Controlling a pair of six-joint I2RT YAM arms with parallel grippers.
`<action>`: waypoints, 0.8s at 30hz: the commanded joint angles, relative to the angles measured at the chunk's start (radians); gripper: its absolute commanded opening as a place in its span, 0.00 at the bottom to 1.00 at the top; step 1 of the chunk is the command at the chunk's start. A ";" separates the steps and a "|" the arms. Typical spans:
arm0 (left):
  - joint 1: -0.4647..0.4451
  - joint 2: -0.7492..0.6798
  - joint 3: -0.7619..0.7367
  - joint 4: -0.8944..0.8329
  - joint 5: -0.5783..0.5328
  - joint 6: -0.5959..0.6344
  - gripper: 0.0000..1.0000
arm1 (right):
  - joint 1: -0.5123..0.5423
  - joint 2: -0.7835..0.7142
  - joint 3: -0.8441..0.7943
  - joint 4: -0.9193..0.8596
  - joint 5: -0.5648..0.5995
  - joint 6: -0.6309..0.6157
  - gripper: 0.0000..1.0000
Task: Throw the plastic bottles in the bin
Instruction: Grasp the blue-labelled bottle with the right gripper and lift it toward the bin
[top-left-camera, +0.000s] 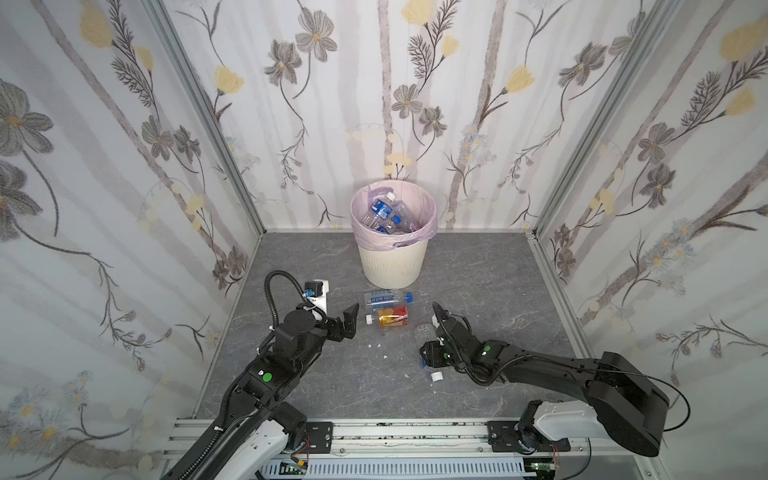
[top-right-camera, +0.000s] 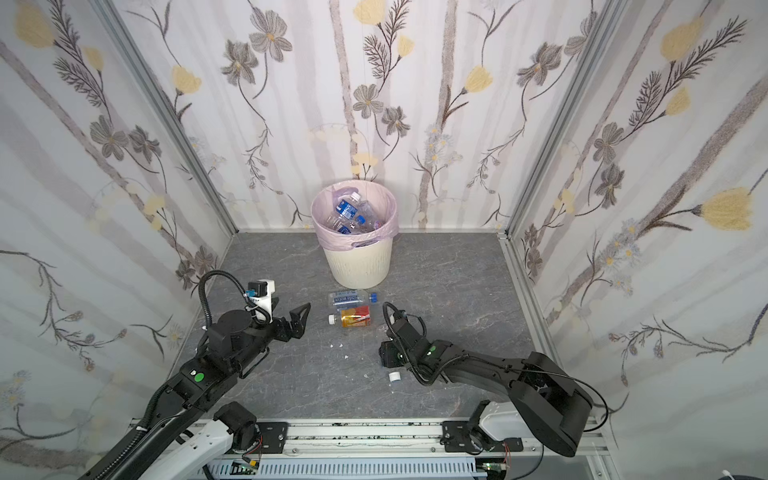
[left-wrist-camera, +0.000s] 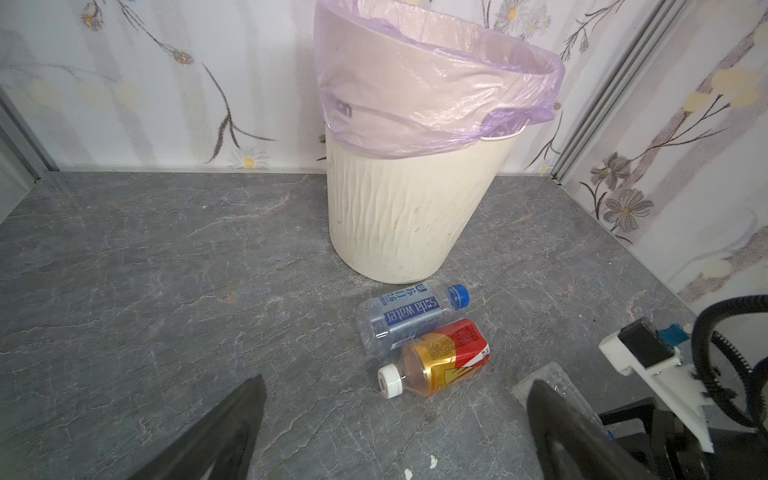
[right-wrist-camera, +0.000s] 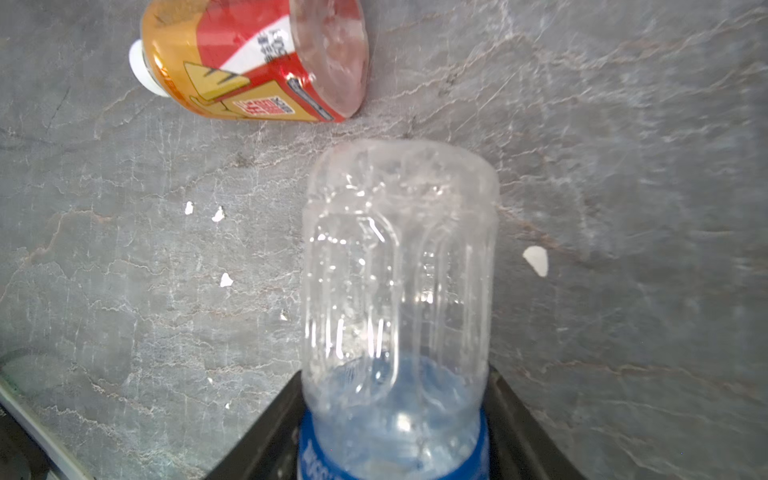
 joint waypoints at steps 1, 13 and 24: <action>0.002 0.003 -0.001 0.003 -0.005 -0.003 1.00 | 0.000 -0.071 0.003 -0.003 0.068 -0.044 0.59; 0.003 0.001 -0.003 0.001 -0.011 -0.012 1.00 | -0.017 -0.450 0.114 0.099 0.173 -0.273 0.56; 0.002 -0.006 0.005 0.002 0.000 -0.023 1.00 | -0.203 -0.319 0.481 0.107 0.012 -0.411 0.54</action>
